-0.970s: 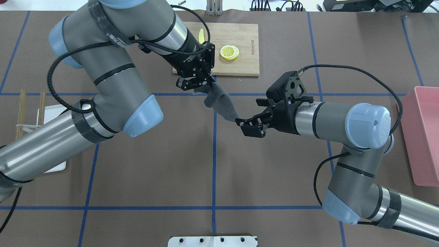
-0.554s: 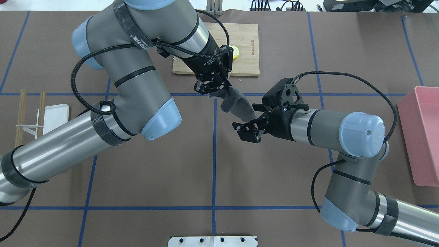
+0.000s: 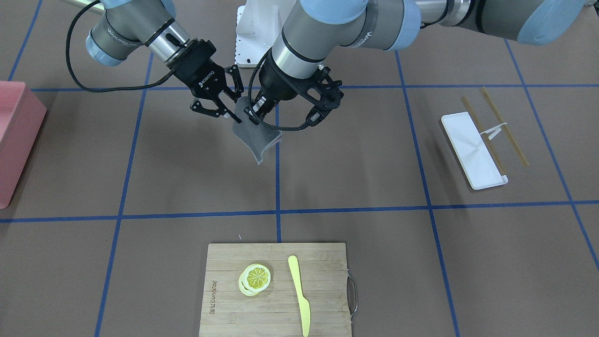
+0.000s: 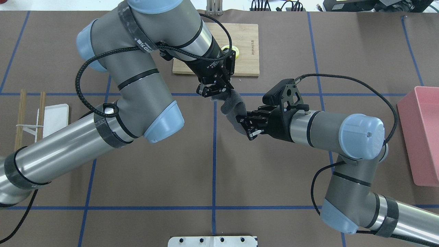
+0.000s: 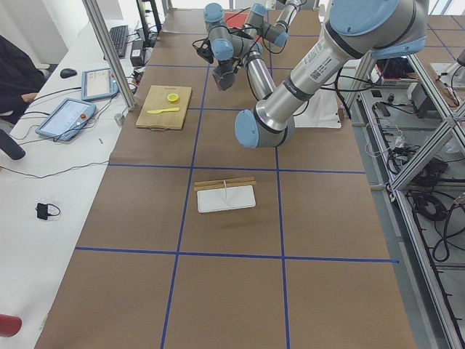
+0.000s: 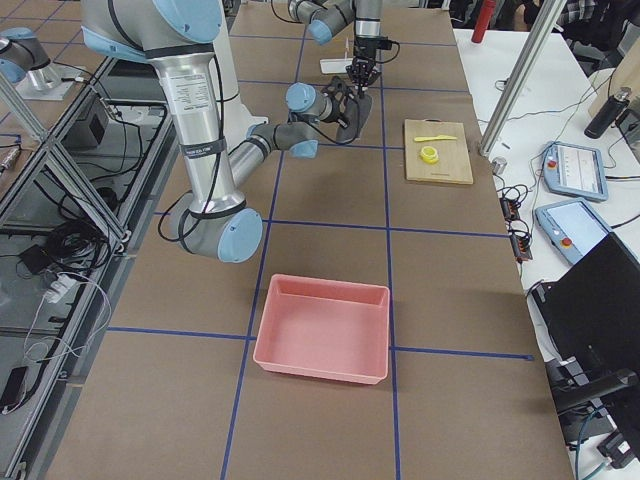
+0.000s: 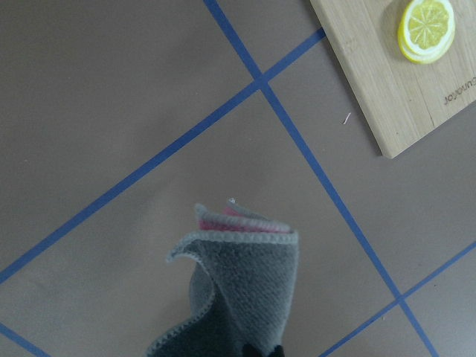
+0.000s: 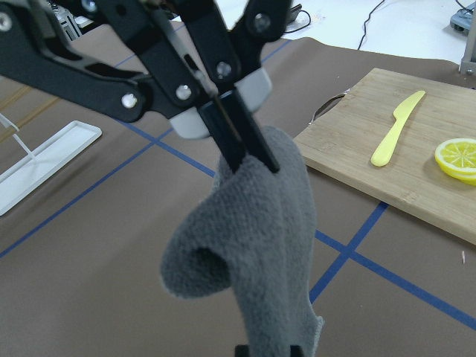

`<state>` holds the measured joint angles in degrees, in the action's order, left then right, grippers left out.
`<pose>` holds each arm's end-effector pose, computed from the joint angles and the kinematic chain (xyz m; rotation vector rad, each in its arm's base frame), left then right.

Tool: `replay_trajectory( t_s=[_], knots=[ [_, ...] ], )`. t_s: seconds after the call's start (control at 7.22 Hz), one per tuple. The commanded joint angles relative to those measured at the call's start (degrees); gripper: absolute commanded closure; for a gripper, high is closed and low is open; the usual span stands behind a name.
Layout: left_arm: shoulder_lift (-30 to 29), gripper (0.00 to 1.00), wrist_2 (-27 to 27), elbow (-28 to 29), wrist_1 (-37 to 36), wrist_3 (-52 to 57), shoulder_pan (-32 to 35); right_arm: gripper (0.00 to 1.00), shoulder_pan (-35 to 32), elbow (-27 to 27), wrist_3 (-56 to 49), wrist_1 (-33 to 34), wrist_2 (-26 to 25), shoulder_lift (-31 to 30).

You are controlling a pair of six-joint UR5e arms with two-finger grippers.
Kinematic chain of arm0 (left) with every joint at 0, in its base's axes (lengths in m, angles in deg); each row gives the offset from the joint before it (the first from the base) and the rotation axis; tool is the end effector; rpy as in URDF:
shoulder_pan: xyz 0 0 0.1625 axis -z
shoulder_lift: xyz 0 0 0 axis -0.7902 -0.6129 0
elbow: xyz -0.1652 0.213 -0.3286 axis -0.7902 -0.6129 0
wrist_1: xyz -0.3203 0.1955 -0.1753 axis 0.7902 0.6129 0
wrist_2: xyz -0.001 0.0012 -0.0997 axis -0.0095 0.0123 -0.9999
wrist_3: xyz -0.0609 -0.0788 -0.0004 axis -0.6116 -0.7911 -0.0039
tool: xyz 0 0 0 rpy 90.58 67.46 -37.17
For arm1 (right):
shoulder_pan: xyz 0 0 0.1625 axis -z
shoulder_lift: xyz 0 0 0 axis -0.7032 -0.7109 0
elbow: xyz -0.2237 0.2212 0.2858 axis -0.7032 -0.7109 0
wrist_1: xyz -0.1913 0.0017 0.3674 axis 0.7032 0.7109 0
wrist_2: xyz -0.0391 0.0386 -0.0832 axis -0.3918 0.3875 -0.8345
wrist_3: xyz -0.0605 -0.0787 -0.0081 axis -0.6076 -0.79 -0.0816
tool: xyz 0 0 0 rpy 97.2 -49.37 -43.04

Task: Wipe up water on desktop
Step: 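Grasp the cloth with the right gripper and release it from the left gripper, then move the cloth down to the table with the right gripper while the left arm withdraws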

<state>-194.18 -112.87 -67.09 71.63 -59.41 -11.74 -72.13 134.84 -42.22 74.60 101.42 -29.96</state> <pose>0.4727 -0.4989 0.0404 -0.5542 1.1218 -0.8013 -0.4329 -0.3695 0.2462 0.9166 -1.2196 -0.3459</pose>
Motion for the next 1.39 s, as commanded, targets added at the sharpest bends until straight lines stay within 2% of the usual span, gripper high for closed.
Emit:
replay_trajectory(
  t_s=[0.0, 0.14, 0.28, 0.42, 0.55, 0.83, 0.97, 1.11, 1.25],
  knots=[
    [0.1, 1.0, 0.01, 0.12, 0.07, 0.32, -0.12, 1.0, -0.16, 0.1, 1.04, 0.16, 0.17, 0.05],
    [0.19, 0.9, 0.19, -0.14, 0.07, 0.85, -0.12, 1.0, -0.25, 0.1, 2.0, 0.33, 0.43, 0.05],
    [0.28, 0.24, 1.14, -0.67, -0.02, 1.03, -0.04, 1.0, -0.51, 0.1, 2.01, 0.59, 0.43, -0.04],
    [0.54, 0.02, 4.98, -1.72, -0.28, 1.03, -0.04, 1.0, -1.47, 0.27, 2.01, 0.95, 1.04, -0.13],
    [0.63, 0.01, 5.54, -2.86, -3.77, 1.11, 0.49, 1.0, -4.35, 0.71, 2.01, 2.69, 4.61, -0.39],
    [3.68, 0.01, 5.46, -8.29, -9.31, 7.06, 3.03, 1.0, -14.43, 1.42, 2.01, 8.82, 16.45, -0.65],
    [6.14, 0.01, 5.46, -10.06, -9.6, 9.7, 4.26, 1.0, -20.75, 1.42, 1.93, 14.25, 22.69, -1.09],
    [8.87, 0.01, 5.55, -11.82, -9.6, 14.25, 5.75, 1.0, -27.25, 1.59, 0.8, 22.66, 28.76, -1.62],
    [11.68, 0.01, 5.55, -14.27, -10.38, 17.69, 6.46, 1.0, -32.36, 1.51, -3.22, 27.79, 32.56, -4.41]
  ],
)
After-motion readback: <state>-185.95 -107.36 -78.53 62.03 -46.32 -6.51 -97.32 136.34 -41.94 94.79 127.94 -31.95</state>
